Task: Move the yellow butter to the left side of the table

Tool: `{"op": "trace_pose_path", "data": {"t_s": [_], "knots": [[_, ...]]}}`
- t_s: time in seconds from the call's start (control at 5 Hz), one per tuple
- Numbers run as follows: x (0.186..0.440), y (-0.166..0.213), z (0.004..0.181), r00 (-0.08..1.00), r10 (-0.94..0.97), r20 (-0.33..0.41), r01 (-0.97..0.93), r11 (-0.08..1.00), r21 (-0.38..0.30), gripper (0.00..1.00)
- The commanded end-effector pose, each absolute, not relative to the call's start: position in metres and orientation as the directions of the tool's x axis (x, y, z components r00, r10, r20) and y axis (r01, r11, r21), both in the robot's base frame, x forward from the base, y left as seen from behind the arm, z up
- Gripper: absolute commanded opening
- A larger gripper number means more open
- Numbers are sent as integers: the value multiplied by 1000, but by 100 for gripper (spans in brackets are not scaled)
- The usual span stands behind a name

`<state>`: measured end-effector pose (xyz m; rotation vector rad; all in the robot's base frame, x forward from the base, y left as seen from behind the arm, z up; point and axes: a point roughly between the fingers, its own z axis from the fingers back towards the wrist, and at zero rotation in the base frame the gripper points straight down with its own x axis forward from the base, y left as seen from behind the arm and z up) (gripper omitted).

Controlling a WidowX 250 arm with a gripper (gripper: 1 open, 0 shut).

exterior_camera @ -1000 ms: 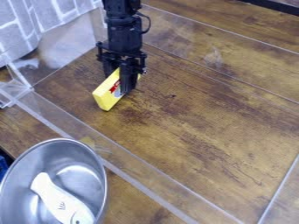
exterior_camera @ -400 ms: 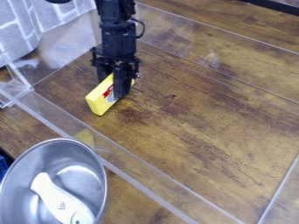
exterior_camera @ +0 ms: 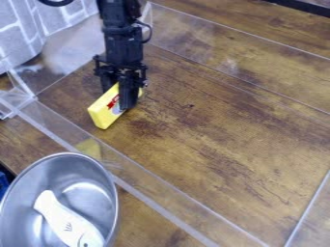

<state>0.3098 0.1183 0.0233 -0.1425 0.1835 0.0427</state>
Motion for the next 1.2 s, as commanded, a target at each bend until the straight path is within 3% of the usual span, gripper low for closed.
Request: {"op": "trace_pose_path", "data": {"t_s": [0.0, 1.0], "knots": [[308, 132, 28, 989, 40, -143, -60, 988, -139, 0], [303, 138, 20, 990, 44, -136, -66, 984, -165, 0]]}}
